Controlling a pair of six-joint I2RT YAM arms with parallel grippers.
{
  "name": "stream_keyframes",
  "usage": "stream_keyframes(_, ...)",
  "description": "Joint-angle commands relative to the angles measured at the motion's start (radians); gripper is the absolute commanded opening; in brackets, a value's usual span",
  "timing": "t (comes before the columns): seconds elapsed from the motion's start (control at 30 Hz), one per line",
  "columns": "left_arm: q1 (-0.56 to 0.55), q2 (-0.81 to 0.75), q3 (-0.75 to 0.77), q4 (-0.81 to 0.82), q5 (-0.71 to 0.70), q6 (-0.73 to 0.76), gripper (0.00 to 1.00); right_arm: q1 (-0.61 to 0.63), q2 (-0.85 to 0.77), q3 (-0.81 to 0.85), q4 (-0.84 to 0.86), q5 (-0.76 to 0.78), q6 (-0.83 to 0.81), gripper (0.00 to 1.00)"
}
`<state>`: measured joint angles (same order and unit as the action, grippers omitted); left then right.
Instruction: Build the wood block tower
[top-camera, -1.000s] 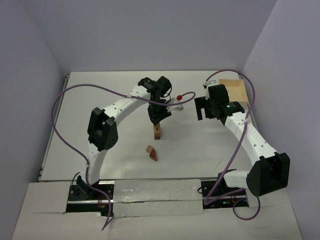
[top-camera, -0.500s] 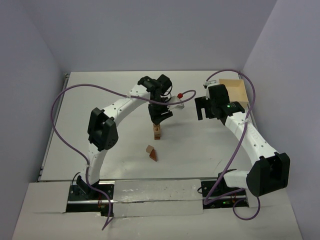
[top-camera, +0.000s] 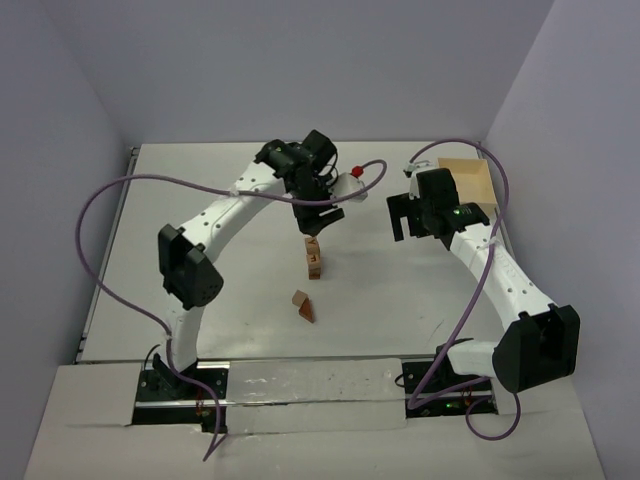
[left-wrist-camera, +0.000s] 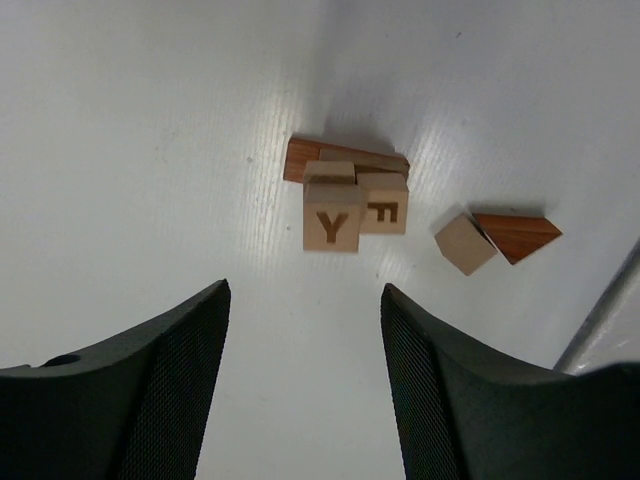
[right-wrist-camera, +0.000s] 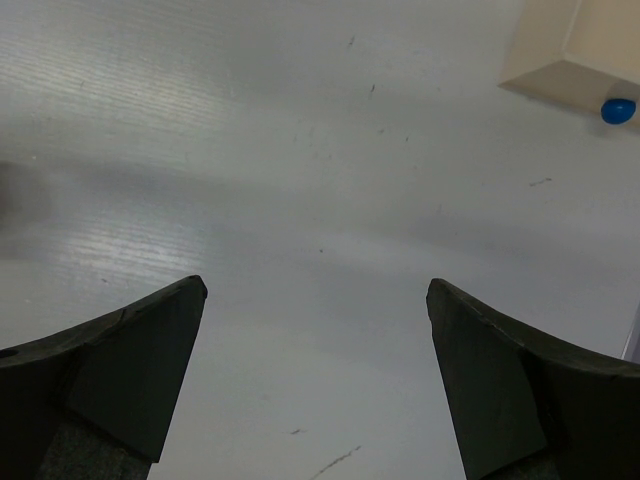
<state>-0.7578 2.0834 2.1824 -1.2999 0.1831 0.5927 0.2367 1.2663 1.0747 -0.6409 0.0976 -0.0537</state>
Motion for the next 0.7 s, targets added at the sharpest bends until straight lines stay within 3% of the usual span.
stream_keyframes(0.0,0.093,-0.302,-0.094,0.102,0.067,-0.123,0.75,0.021,-0.053,0.012,0.061,-0.074,-0.057,0.98)
stream_keyframes(0.07,0.153,-0.372,-0.145,0.144,0.130,-0.184,0.82,0.055,-0.082,-0.015,0.074,-0.091,-0.084,0.96)
stream_keyframes(0.13,0.262,-0.433,-0.197,0.184,0.193,-0.253,0.98,0.128,-0.140,-0.055,0.089,-0.092,-0.142,0.92)
stream_keyframes(0.3,0.510,-0.540,-0.356,0.259,0.366,-0.463,0.99,0.548,-0.320,-0.146,0.131,-0.076,-0.281,0.78)
stream_keyframes(0.43,0.676,-0.597,-0.454,0.327,0.480,-0.567,0.99,0.815,-0.333,-0.168,0.177,0.004,-0.339,0.70)
stream_keyframes(0.6,0.797,-0.640,-0.493,0.317,0.555,-0.565,0.99,0.943,-0.211,-0.135,0.225,0.071,-0.386,0.59)
stream_keyframes(0.67,0.802,-0.681,-0.517,0.340,0.510,-0.571,0.99,0.957,-0.133,-0.099,0.243,0.060,-0.373,0.53)
